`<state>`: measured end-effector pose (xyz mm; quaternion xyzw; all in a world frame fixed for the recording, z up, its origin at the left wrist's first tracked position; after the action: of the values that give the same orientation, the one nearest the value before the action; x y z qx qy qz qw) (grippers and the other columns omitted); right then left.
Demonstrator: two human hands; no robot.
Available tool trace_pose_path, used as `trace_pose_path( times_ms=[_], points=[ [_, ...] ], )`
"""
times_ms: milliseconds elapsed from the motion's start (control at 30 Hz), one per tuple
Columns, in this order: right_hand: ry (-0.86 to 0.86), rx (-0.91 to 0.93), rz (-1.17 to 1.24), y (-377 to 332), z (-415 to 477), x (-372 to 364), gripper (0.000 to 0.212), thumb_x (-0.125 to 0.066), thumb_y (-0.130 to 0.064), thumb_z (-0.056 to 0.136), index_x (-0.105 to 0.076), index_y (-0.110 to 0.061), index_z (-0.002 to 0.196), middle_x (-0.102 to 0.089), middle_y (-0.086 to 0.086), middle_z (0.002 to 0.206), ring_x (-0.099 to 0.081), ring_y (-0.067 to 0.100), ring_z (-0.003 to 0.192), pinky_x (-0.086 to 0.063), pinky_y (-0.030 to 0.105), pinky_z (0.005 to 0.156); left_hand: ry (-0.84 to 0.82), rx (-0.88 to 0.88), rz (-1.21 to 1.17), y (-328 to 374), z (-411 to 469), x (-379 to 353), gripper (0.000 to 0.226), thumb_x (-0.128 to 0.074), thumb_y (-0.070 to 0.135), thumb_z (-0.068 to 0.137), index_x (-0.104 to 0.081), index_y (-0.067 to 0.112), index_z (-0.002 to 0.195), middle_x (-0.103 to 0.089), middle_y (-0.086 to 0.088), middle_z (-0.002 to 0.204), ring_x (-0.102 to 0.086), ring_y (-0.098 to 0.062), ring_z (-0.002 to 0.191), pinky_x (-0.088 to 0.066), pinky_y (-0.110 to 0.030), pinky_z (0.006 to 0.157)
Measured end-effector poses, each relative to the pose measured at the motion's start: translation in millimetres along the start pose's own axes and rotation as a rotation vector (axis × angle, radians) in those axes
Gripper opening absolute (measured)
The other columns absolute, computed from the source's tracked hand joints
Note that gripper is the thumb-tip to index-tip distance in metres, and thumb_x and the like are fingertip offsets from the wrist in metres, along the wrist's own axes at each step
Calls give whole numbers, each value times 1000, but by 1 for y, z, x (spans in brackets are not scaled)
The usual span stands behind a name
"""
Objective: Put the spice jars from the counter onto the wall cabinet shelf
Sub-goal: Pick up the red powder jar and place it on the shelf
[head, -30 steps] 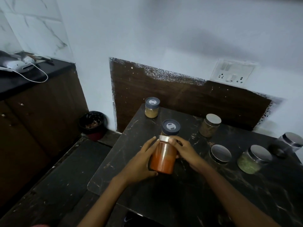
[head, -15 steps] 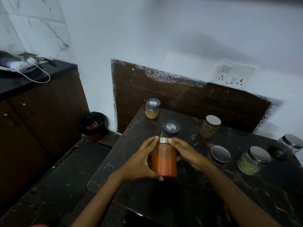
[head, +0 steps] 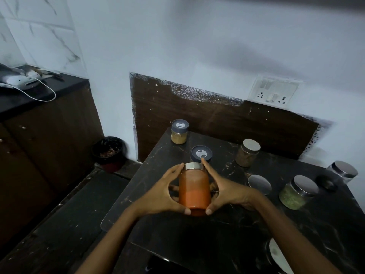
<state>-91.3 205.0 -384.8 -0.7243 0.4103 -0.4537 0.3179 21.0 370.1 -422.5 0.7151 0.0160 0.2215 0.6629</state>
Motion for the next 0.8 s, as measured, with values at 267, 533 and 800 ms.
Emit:
trace_pose_path(
  times_ms=[267,533,800],
  points=[
    [138,39,-166,-9,7,-9,129,-85,-28,61,17,-54,136,10,-20,150,-12,20,138,-27,41,109,-4,-12,214,9,-2,-13,129,-83,40,62,19,48,141,15,19,152,-12,-13,141,-34,-41,111],
    [76,39,-2,-14,-11,-4,124,-82,-13,67,14,-77,113,-11,8,154,-52,15,114,-51,28,85,32,-39,34,23,-8,-4,122,-82,21,66,10,61,134,-6,30,139,-38,-16,125,-49,-14,81],
    [205,79,-58,-19,-9,-12,121,-84,-21,62,9,-72,120,5,-17,150,-27,26,134,-42,46,103,29,141,-414,23,-4,-13,102,-73,65,56,-3,66,130,-21,25,133,-45,-7,110,-51,-27,84]
  ],
)
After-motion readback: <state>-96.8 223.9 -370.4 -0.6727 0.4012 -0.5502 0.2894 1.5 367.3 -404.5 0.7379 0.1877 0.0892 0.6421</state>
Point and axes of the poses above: each hand's wrist, its own z-axis towards the middle knuckle, its own x-axis out of the back of the hand, y = z × x, the point moved 3 cm from there along z, towards the middle knuckle
